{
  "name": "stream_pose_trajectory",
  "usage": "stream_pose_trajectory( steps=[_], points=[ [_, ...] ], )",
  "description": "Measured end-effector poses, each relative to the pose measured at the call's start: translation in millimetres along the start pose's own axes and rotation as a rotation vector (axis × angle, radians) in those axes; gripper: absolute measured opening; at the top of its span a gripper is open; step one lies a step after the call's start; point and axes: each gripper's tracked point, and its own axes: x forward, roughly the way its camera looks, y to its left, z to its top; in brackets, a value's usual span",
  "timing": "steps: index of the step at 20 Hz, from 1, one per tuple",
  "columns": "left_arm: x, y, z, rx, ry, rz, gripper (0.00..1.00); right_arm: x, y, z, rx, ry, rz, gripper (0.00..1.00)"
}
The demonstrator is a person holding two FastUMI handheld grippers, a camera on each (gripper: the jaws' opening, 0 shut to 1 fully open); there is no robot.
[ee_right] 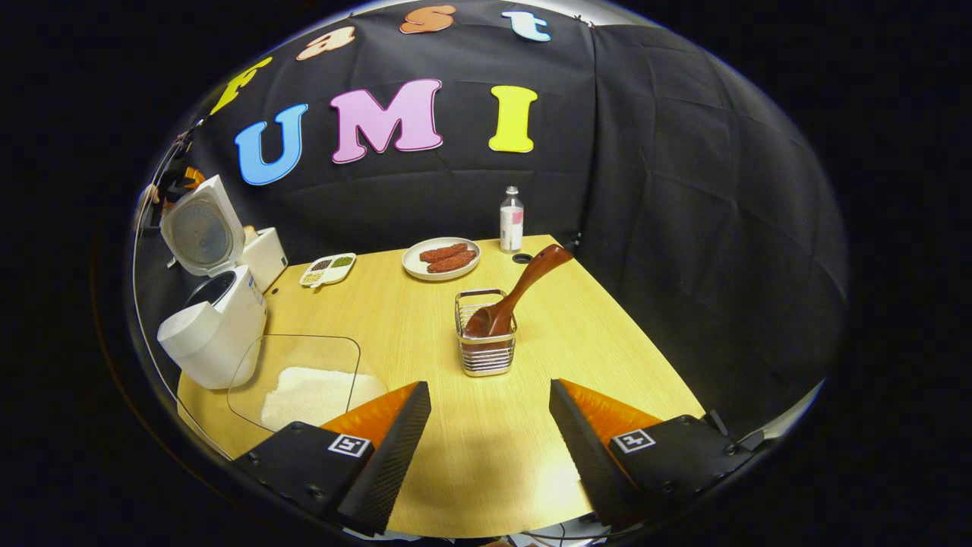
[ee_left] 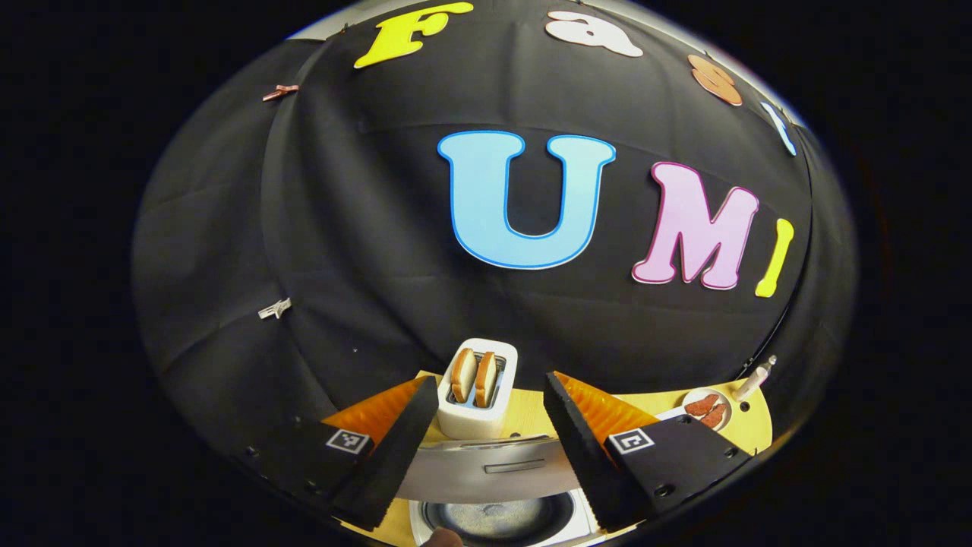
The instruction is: Close the left gripper, press the button to open the rice cooker; take a wooden spoon from the chopstick holder with the right hand, scoop a spoonful of rice and pour it into the rice cooker, then put the wooden spoon back into the chopstick holder.
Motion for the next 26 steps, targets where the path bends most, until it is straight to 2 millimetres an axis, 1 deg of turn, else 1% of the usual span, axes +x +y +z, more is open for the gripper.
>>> stream_pose_trajectory(
  steps=[2, 4, 6, 8, 10, 13, 15, 18, 19, 20, 22, 25, 26],
  points=[
    [-22, -4, -29, 0.0, 0.015, -0.015, 0.99, -5, 7, 1, -0.006, -0.013, 0.011, 1.0],
    [-44, -10, -68, -0.014, 0.052, -0.033, 0.99, -12, 14, 3, -0.019, -0.03, 0.022, 0.99],
    [-58, -14, -109, -0.022, 0.09, -0.041, 0.99, -19, 22, 4, -0.026, -0.038, 0.033, 0.99],
    [-67, -18, -144, 0.009, 0.103, -0.04, 0.98, -27, 27, 3, -0.038, -0.047, 0.038, 0.99],
    [-70, -19, -175, 0.045, 0.116, -0.024, 0.99, -31, 33, -4, -0.051, -0.039, 0.044, 0.99],
    [-69, -19, -207, 0.021, 0.124, -0.013, 0.99, -40, 43, -22, -0.06, -0.005, 0.058, 0.99],
    [-67, -21, -221, 0.028, 0.119, -0.014, 0.99, -46, 49, -32, -0.079, 0.008, 0.065, 0.99],
    [-64, -22, -238, 0.047, 0.108, -0.013, 1.0, -52, 54, -38, -0.098, 0.013, 0.068, 0.99],
    [-63, -22, -236, 0.047, 0.072, -0.011, 1.0, -53, 57, -38, -0.098, 0.01, 0.069, 0.99],
    [-65, -22, -239, 0.055, 0.059, -0.012, 1.0, -54, 60, -36, -0.102, 0.004, 0.07, 0.99],
    [-63, -24, -239, 0.072, 0.029, -0.016, 1.0, -54, 68, -33, -0.115, -0.008, 0.075, 0.99],
    [-63, -23, -237, 0.071, 0.023, -0.025, 1.0, -52, 87, -20, -0.119, -0.036, 0.094, 0.99],
    [-66, -23, -235, 0.068, 0.02, -0.033, 1.0, -52, 94, -14, -0.116, -0.049, 0.102, 0.94]
  ],
)
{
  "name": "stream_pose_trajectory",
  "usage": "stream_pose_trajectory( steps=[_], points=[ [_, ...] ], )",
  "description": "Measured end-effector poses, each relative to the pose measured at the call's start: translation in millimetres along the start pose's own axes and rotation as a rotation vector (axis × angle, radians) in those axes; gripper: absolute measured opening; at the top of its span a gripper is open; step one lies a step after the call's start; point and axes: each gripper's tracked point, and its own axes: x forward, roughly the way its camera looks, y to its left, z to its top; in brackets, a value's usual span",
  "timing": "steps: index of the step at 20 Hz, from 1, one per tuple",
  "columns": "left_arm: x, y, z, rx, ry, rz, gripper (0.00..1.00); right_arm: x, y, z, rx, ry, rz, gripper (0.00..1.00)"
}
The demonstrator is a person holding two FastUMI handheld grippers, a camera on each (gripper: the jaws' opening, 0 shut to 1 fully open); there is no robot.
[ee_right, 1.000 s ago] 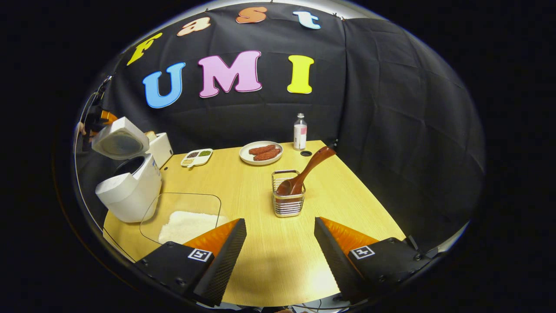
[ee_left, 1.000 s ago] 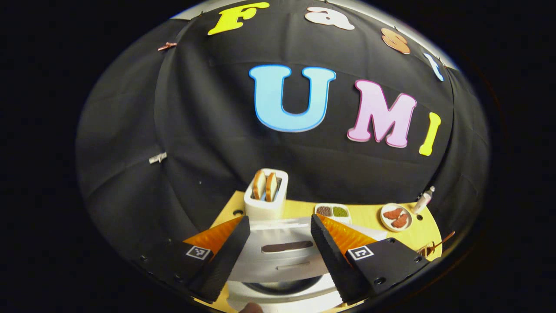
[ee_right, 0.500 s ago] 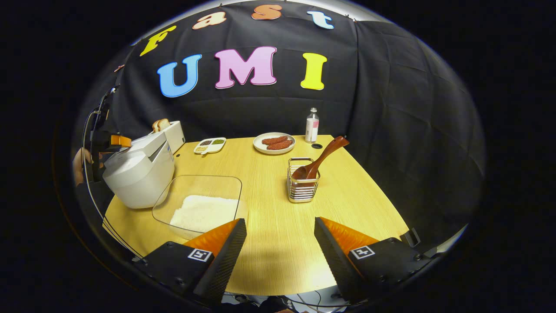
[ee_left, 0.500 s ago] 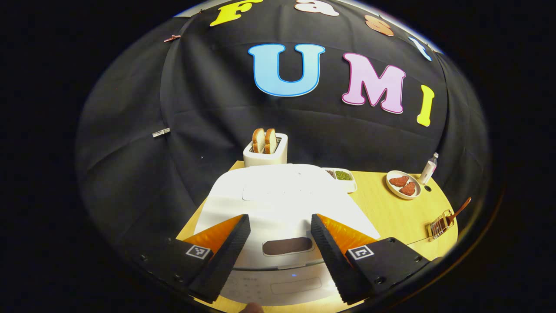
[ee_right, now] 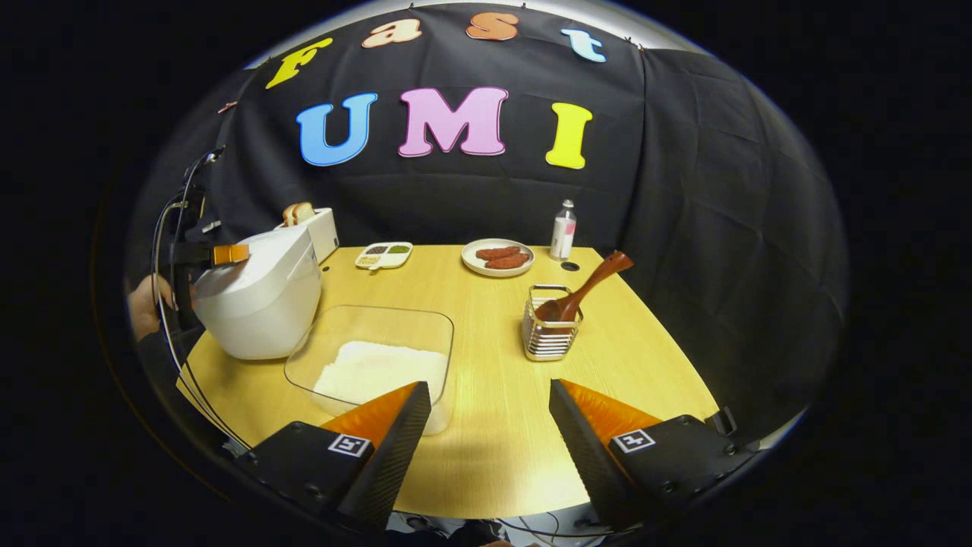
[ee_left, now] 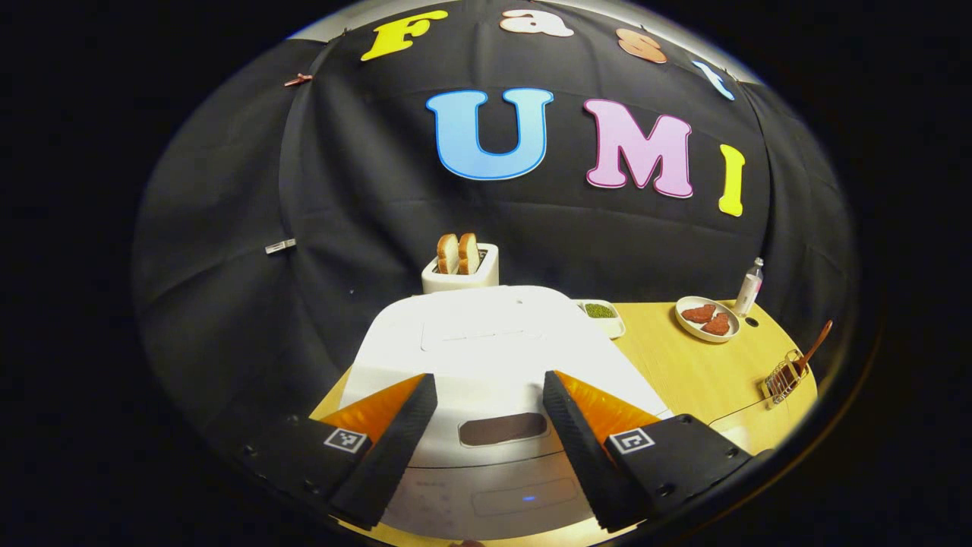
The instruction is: Close the left gripper, press the button to open the rice cooker; take a wooden spoon from the chopstick holder with the right hand, scoop a spoonful of rice and pour it into the rice cooker, then put the wooden spoon back into the chopstick holder.
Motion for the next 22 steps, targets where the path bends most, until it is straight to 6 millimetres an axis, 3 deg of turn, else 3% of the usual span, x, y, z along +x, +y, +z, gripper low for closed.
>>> stream_pose_trajectory(
  steps=[1, 5, 10, 13, 17, 22],
  points=[
    [-6, 1, 5, -0.01, -0.014, -0.001, 1.0, 2, 7, 7, 0.001, -0.014, 0.008, 0.99],
    [-47, 6, 47, -0.008, -0.159, 0.024, 0.95, 1, 27, 39, -0.012, -0.086, 0.04, 1.0],
    [-145, -2, 97, -0.011, -0.336, 0.017, 0.95, -16, 42, 93, 0.019, -0.204, 0.066, 0.99],
    [-203, -16, 98, -0.008, -0.399, 0.018, 0.95, -36, 38, 126, -0.017, -0.309, 0.046, 0.99],
    [-257, -47, 82, -0.047, -0.394, -0.046, 0.95, -67, 37, 139, -0.066, -0.382, 0.035, 0.99],
    [-278, -57, 63, -0.063, -0.363, -0.088, 0.95, -92, 30, 129, -0.029, -0.384, 0.008, 1.0]
  ],
)
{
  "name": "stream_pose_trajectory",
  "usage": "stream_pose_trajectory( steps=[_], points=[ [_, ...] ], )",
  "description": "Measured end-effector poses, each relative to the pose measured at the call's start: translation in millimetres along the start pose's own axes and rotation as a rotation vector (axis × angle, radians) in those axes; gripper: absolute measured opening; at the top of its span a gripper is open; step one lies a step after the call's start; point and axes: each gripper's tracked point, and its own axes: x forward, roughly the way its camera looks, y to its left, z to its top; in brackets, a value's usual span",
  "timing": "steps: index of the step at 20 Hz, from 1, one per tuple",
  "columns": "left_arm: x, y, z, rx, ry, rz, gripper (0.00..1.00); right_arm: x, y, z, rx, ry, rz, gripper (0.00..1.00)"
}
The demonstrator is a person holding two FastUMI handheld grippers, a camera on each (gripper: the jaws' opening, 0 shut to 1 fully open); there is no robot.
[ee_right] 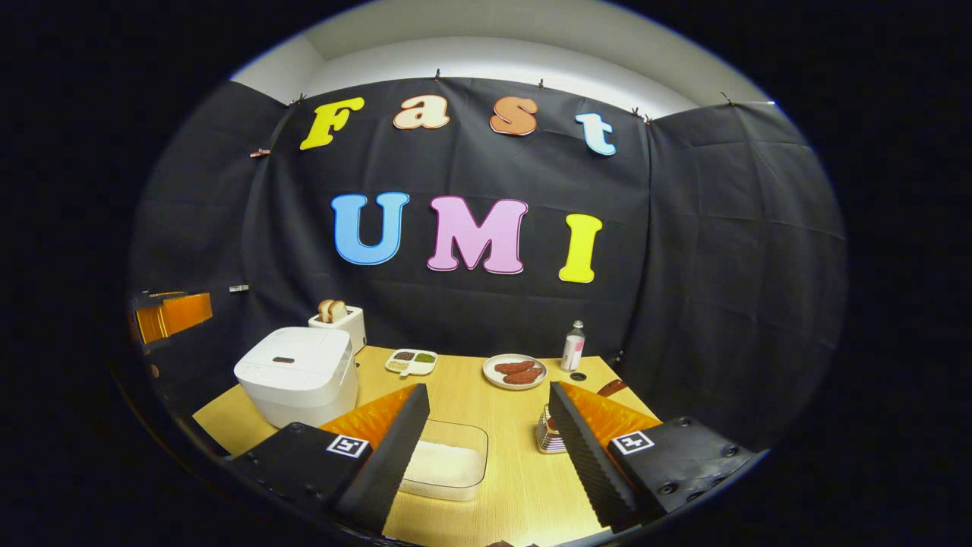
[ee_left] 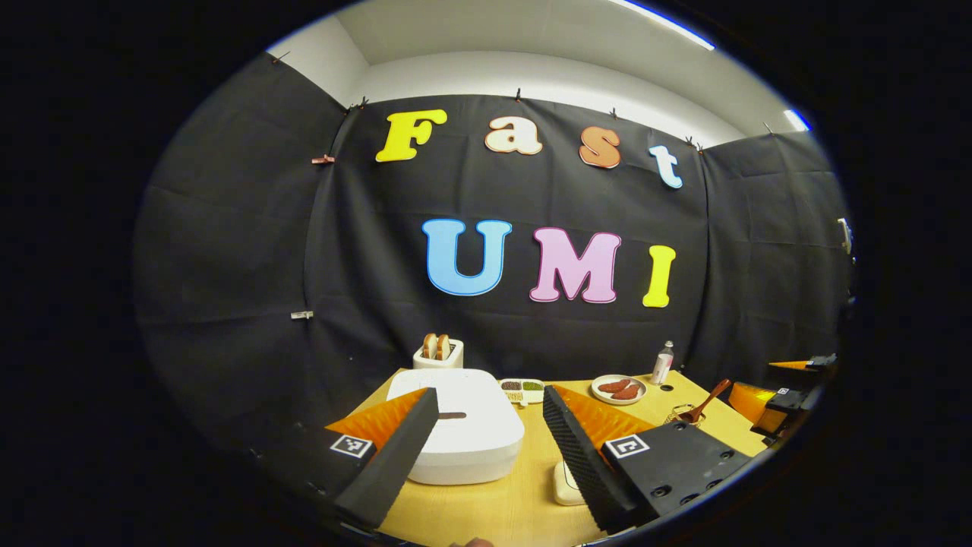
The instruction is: Close the left gripper, press the button to open the rice cooker; take a wooden spoon from the chopstick holder with the right hand, scoop a spoonful of rice and pour it into the rice cooker, then put the wooden spoon back into the chopstick holder.
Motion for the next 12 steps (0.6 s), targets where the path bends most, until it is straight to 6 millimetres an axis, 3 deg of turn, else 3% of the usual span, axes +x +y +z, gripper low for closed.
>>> stream_pose_trajectory(
  steps=[6, 12],
  points=[
    [6, 7, -16, -0.038, 0.038, -0.009, 0.95, -9, -7, -4, 0.003, 0.012, -0.032, 1.0],
    [4, 0, -22, -0.037, 0.059, -0.038, 0.95, -14, -17, 1, 0.009, 0.003, -0.063, 1.0]
  ],
)
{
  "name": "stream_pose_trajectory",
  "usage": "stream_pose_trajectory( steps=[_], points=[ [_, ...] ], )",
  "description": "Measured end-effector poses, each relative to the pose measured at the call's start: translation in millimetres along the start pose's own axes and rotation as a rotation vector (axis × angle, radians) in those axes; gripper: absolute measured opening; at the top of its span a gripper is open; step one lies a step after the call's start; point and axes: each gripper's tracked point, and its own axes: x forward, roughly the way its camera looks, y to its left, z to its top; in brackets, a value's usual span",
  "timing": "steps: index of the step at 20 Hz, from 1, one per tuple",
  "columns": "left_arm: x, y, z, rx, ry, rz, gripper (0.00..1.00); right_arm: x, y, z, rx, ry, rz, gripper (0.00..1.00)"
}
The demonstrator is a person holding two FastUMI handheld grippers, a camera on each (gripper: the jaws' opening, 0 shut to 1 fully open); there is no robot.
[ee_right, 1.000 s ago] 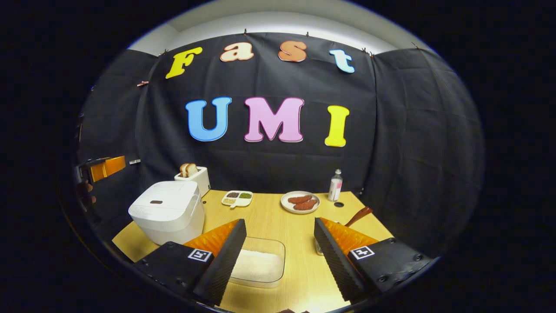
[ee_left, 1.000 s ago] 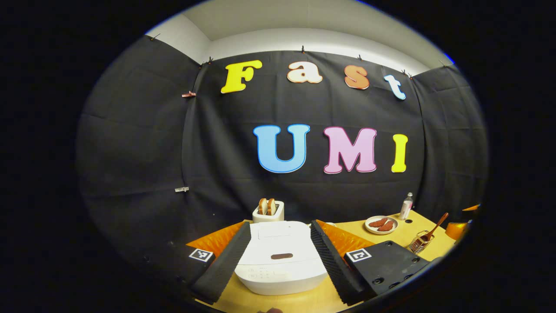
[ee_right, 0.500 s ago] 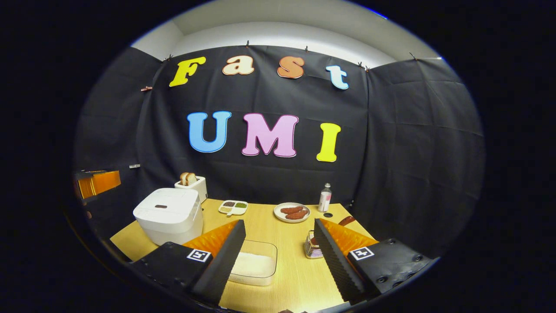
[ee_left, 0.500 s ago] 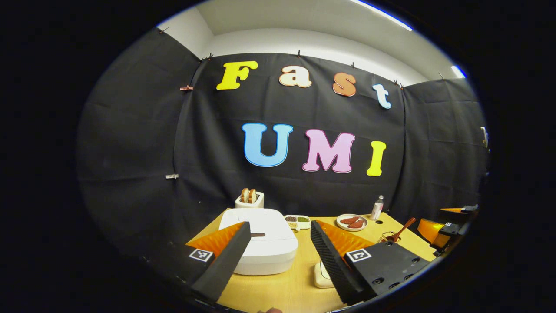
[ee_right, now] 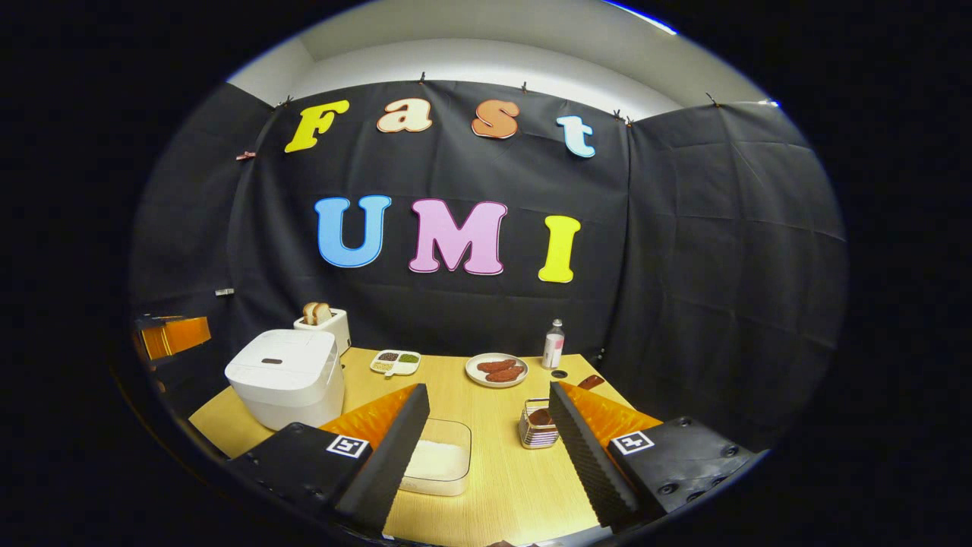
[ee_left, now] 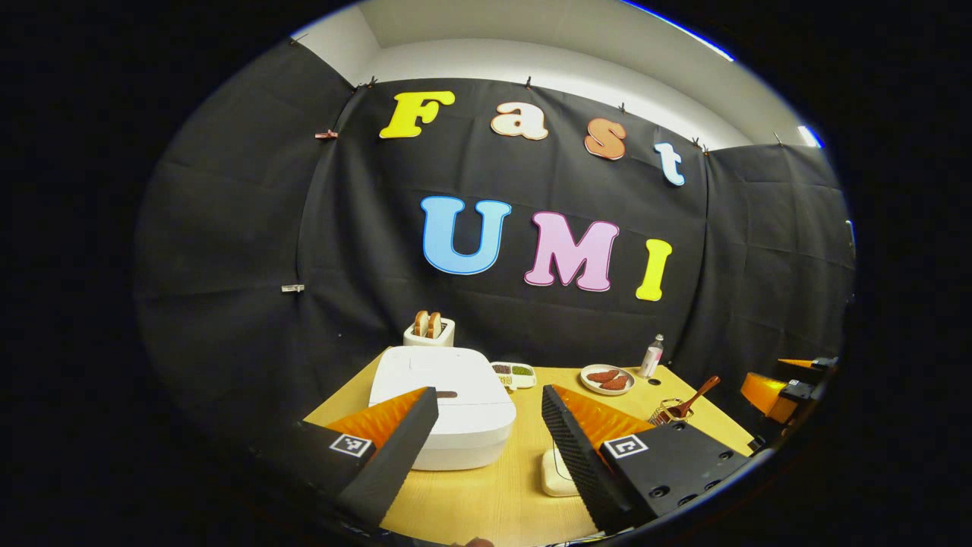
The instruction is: Close the left gripper, press the button to open the rice cooker; take a wooden spoon from the chopstick holder with the right hand, scoop a spoonful of rice and pour it into the rice cooker, then put the wooden spoon back into the chopstick holder.
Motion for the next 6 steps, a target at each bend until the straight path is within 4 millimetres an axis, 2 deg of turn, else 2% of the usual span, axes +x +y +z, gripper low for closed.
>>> stream_pose_trajectory(
  steps=[6],
  points=[
    [-5.8, -4.5, -5.0, 0.021, 0.002, -0.019, 0.95, -5.1, -9.7, 2.0, 0.014, -0.01, -0.025, 1.0]
  ],
)
